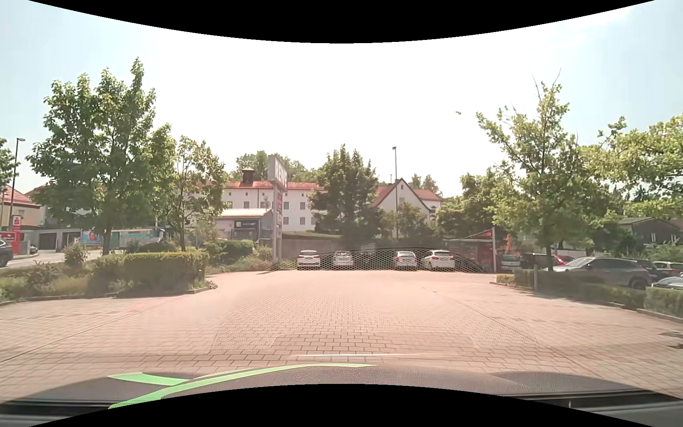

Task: Follow the waypoints while adhering to traffic rules and regulations

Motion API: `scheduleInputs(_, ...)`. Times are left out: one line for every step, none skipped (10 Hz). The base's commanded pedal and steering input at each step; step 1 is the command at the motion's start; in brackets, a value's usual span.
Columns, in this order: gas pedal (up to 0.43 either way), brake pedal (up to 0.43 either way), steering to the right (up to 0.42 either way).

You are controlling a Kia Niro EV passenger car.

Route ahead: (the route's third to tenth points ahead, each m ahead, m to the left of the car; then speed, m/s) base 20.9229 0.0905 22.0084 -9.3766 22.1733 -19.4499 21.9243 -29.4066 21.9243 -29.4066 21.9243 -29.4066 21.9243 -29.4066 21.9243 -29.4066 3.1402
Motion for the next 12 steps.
scheduleInputs(0.008,0.0,0.018)
scheduleInputs(0.0,0.0,0.017)
scheduleInputs(0.0,0.0,0.017)
scheduleInputs(0.0,0.0,0.017)
scheduleInputs(0.0,0.0,0.017)
scheduleInputs(0.0,0.0,0.017)
scheduleInputs(0.0,0.0,0.017)
scheduleInputs(0.0,0.0,0.017)
scheduleInputs(0.0,0.0,0.017)
scheduleInputs(0.0,0.0,0.017)
scheduleInputs(0.0,0.0,0.017)
scheduleInputs(0.0,0.0,0.017)
